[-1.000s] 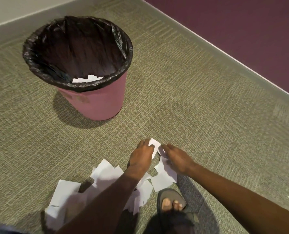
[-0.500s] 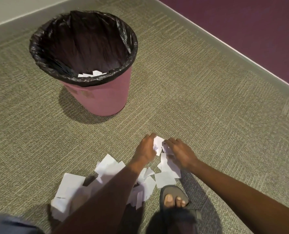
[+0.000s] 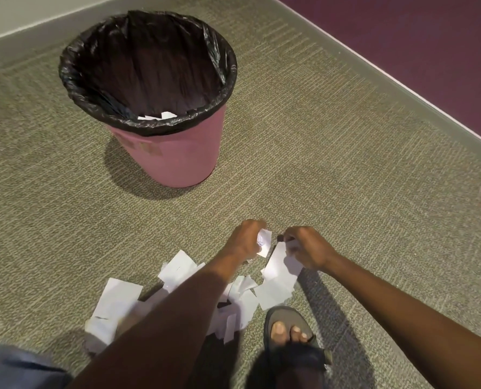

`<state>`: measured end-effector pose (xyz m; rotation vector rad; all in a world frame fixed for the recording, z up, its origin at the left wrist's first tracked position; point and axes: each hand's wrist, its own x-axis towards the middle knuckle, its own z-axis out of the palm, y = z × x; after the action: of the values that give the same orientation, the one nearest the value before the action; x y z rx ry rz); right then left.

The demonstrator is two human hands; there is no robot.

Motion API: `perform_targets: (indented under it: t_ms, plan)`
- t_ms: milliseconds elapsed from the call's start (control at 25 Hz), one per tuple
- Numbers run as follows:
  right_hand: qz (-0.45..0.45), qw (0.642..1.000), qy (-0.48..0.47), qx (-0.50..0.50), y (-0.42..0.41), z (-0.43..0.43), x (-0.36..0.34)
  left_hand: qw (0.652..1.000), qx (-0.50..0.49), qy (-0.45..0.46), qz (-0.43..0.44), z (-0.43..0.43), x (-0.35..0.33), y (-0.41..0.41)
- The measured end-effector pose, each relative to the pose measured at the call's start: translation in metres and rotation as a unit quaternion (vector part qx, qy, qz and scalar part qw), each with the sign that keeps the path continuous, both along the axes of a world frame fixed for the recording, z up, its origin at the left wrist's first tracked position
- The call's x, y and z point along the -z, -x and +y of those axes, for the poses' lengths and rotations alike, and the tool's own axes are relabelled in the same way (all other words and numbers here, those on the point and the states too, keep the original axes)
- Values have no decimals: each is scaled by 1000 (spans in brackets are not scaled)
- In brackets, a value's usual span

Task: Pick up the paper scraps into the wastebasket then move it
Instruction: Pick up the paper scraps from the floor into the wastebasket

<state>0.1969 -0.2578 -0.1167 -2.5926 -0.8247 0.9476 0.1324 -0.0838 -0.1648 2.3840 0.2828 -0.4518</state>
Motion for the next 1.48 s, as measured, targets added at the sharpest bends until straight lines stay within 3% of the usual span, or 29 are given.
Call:
perform_targets:
  t_ms: [520, 840, 1000, 1160, 1320, 1480]
  plan:
    - [-32, 996, -76, 35, -12, 15, -44, 990, -95, 101, 8, 32, -22, 2]
    - [-3, 985, -170, 3, -28, 66, -158, 978, -154, 125, -61, 92, -129, 25]
    - [39, 962, -271, 19, -34, 103, -220, 959, -245, 116, -86, 134, -195, 64]
    - [20, 930, -359, 71, -39, 142, -257, 937, -284, 152, -135, 165, -269, 85]
    - [-25, 909, -404, 95, -43, 191, -274, 919, -321, 88, -213, 191, -316, 69]
    - [-31, 915, -386, 109, -49, 235, -268, 890, -367, 1, -270, 218, -324, 32]
